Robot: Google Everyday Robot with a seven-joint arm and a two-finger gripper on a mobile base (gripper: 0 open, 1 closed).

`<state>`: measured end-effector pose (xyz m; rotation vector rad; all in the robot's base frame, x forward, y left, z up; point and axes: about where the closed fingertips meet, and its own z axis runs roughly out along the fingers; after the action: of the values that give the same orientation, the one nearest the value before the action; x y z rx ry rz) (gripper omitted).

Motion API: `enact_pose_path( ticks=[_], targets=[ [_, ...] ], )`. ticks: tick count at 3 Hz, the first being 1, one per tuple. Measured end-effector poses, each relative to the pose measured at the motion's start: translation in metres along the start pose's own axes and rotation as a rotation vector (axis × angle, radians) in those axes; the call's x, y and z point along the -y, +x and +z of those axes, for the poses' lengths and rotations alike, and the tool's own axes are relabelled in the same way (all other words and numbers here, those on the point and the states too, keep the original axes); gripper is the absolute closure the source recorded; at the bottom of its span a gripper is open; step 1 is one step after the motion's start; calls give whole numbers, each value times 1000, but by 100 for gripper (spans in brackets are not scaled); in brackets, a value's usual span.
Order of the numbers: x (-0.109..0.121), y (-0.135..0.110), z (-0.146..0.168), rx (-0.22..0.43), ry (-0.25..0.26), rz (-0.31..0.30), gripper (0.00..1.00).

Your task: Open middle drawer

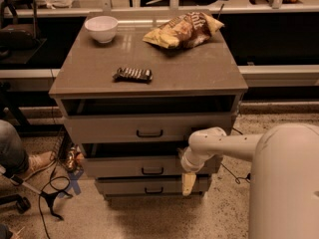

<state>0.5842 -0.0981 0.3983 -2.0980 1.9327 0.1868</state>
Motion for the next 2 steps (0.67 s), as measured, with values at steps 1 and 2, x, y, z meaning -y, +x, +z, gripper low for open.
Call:
enact_pose_path(
  ticks=[1, 2],
  targets=[
    [-3, -7, 4, -47, -20, -17, 26],
    [-6, -11, -3, -74, -11, -24, 49]
  ],
)
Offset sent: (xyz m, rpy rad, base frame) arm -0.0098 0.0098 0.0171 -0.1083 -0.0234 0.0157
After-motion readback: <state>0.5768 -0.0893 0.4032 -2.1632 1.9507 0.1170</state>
